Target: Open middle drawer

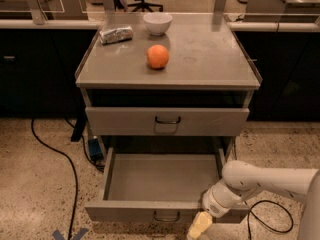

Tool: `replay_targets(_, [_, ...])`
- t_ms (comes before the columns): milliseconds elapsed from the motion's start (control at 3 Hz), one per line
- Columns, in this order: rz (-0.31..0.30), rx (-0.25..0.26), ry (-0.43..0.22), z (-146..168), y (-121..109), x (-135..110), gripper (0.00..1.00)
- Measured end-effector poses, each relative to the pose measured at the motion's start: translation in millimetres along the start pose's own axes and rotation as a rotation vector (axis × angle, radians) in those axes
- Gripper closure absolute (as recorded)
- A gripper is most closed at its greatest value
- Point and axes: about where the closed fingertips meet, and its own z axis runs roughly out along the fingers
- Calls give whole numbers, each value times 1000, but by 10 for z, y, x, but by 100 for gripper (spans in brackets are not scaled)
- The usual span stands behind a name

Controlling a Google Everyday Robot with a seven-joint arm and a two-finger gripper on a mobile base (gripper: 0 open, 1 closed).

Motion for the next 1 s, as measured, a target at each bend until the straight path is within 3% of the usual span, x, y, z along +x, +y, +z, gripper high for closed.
replay_targets(333, [0, 0, 0, -11, 5, -5, 0])
replay_targets(667, [8, -39, 22, -135, 367, 108, 0])
replay_targets(1000, [8, -39, 22, -135, 367, 108, 0])
